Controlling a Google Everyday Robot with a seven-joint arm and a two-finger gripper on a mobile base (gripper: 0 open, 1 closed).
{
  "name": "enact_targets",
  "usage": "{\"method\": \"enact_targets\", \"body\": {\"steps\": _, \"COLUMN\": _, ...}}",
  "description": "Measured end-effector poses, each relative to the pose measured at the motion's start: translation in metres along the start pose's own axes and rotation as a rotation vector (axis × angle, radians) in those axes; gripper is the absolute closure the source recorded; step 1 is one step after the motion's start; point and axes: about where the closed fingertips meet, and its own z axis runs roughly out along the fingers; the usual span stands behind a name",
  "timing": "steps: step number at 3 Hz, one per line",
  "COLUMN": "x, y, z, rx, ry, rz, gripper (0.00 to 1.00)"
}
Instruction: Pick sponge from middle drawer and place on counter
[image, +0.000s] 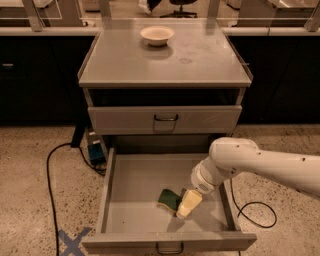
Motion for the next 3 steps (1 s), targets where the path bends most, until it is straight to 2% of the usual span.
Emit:
{"method": "enact_targets", "body": {"steps": 1, "x": -0.005, "y": -0.001, "z": 0.035, "rx": 0.009, "ry": -0.041, "rz": 0.013, "gripper": 0.0}}
{"method": "enact_targets", "body": {"steps": 3, "x": -0.022, "y": -0.009, "z": 0.112, "rx": 0.042, "ry": -0.087, "rz": 0.08, "gripper": 0.0}}
